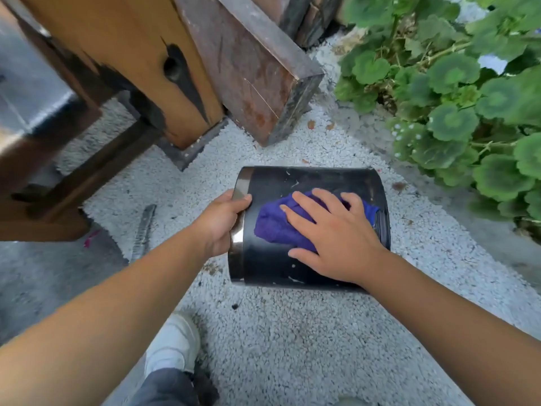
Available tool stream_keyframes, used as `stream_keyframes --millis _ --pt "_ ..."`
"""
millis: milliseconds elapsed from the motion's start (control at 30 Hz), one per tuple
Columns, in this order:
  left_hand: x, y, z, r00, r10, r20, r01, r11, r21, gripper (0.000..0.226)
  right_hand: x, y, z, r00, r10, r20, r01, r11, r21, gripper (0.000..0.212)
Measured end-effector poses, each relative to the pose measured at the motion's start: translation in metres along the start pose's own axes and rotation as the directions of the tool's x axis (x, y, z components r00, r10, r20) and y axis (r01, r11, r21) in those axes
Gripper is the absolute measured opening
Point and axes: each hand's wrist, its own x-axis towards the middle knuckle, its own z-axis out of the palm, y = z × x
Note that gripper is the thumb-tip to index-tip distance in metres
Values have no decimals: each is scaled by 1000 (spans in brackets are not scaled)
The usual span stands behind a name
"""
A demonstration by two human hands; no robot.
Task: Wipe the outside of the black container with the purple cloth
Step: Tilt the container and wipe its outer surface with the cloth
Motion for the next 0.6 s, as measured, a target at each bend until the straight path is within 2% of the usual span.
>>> stream_keyframes --millis 100,233,600 --pt "15 4 -9 989 -11 145 13 1000 -15 30 6 3 2 999 -18 43 17 1000 15 74" --pt "20 7 -9 967 43 250 -44 999 -2 23 15 -3 -2 992 31 125 -37 998 50 68" --pt "41 19 -4 940 102 326 -86 994 -63 29 58 10 -4 935 316 164 -345 915 208 68"
